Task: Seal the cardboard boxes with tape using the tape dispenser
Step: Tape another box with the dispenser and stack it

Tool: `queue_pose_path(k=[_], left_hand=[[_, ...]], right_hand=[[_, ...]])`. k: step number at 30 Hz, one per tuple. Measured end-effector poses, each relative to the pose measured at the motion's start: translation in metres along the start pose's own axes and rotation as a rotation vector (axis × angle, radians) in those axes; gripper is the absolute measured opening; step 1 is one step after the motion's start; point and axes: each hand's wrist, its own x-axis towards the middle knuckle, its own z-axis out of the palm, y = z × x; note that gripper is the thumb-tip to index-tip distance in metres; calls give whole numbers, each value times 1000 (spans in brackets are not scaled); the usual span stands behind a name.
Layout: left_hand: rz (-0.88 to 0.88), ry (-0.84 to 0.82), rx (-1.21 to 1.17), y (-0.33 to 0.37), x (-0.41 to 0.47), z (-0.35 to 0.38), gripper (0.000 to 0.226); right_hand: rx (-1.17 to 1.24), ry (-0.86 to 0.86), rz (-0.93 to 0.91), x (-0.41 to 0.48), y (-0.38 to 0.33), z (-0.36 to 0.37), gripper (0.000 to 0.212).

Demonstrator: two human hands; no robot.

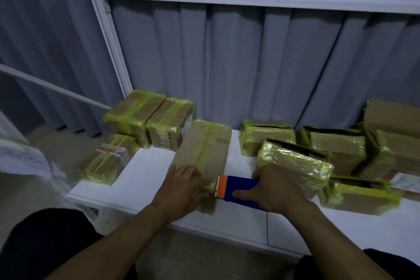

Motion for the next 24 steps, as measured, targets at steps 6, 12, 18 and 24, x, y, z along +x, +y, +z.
queue_pose_path(k=[6,12,18,24], left_hand=[[6,51,-142,7,11,5,19],[25,44,-210,-5,11,0,12],[20,34,-233,-5,12,1,11],[37,22,-144,-2,12,-1,23]], right_hand=[[107,-23,-12,-9,2,-6,54],[190,-5,-6,-28,30,-11,67],[153,-45,68,-19,39,10,63],[32,-23,70,2,24,25,65]])
